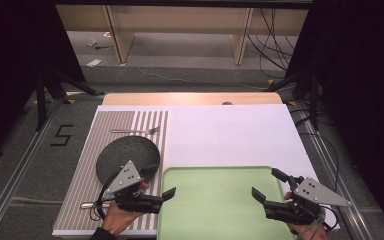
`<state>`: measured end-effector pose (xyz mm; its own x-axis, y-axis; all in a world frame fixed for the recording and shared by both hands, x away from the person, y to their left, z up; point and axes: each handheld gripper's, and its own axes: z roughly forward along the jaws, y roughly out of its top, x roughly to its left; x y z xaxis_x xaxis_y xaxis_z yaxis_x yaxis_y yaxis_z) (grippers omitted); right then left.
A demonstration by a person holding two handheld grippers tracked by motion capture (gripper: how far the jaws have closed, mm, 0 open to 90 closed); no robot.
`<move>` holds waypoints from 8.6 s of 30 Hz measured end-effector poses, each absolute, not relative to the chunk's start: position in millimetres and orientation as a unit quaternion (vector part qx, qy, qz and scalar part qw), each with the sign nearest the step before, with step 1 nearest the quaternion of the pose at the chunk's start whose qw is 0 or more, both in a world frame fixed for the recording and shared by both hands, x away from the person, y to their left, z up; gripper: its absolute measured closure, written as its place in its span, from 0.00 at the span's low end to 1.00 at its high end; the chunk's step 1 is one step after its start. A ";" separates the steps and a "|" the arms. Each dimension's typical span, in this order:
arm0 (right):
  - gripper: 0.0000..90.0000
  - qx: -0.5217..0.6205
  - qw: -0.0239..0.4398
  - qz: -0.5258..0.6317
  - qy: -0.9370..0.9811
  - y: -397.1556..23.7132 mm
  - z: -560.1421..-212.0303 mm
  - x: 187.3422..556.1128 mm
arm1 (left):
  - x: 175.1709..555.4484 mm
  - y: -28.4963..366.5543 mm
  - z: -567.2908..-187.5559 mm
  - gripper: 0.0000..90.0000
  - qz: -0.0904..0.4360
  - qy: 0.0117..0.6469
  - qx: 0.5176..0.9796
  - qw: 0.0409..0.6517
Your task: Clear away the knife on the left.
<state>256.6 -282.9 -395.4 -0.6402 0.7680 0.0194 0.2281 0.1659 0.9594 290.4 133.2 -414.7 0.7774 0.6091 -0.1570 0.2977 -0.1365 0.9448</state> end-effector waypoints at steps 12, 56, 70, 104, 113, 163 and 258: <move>0.18 0.342 0.244 0.545 0.725 -281.8 -395.8 256.5 | 294.4 134.7 -414.8 0.09 0.131 0.314 0.763 0.550; 0.18 0.337 0.237 0.543 0.732 -279.7 -396.1 255.9 | 307.3 147.7 -401.3 0.12 0.088 0.317 0.877 0.350; 0.18 0.336 0.237 0.543 0.732 -279.5 -396.0 256.1 | 308.7 168.1 -399.8 0.17 0.087 0.308 0.908 0.270; 0.18 0.336 0.239 0.543 0.732 -280.2 -395.9 256.7 | 310.9 210.0 -411.9 0.23 0.069 0.317 0.931 0.170; 0.18 0.335 0.239 0.542 0.733 -280.1 -396.1 256.9 | 312.1 216.7 -426.6 0.25 0.046 0.319 0.939 0.123; 0.20 0.338 0.239 0.536 0.736 -279.1 -396.3 257.3 | 321.4 203.1 -458.6 0.88 0.019 0.234 0.972 0.026; 0.20 0.342 0.237 0.537 0.734 -280.2 -397.3 258.5 | 325.1 69.6 -419.4 0.89 -0.121 0.309 0.907 0.259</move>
<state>258.5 -280.2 -397.3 -0.6536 0.7566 0.0202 0.2478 0.1888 0.9502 325.1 69.6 -419.4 0.7804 0.4976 -0.3786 0.6224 -0.6756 0.3952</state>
